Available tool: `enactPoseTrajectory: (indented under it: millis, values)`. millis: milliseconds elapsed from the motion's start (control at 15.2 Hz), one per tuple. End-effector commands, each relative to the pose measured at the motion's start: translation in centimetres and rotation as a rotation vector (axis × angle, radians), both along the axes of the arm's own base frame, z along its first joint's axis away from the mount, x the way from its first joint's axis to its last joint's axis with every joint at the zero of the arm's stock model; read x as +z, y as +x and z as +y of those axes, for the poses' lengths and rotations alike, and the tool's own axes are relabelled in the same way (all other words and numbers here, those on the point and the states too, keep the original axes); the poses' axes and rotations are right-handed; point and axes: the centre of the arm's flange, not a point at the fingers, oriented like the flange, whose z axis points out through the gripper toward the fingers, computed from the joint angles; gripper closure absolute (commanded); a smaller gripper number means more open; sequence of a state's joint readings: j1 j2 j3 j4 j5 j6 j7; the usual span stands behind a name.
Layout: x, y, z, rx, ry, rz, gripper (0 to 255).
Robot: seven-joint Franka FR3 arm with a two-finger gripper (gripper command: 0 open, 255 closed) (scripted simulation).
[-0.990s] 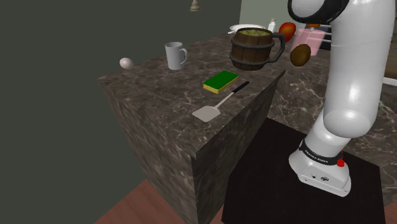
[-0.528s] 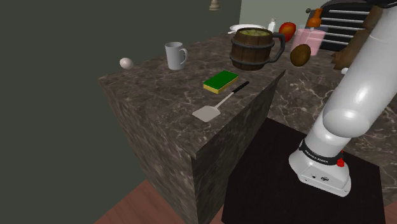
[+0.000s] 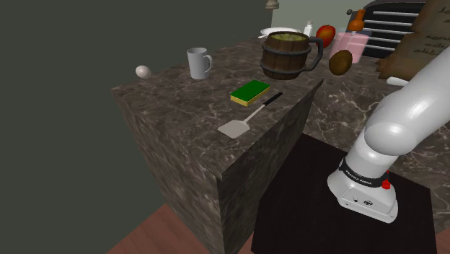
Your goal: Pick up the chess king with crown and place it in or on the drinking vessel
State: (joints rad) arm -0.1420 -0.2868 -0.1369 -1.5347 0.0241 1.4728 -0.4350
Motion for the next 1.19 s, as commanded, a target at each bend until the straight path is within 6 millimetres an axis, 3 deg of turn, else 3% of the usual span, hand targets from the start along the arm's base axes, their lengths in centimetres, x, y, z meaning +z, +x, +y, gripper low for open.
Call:
enactPoseTrajectory:
  millis: [0, 330, 1122]
  values:
    - [-0.2, -2.6, -1.0, 0.001, 0.0, 0.0, 255]
    - [0.1, -9.2, -3.3, 0.001, 0.0, 0.0, 255]
    - [-6.2, -9.2, -3.3, 0.001, 0.0, 0.0, 255]
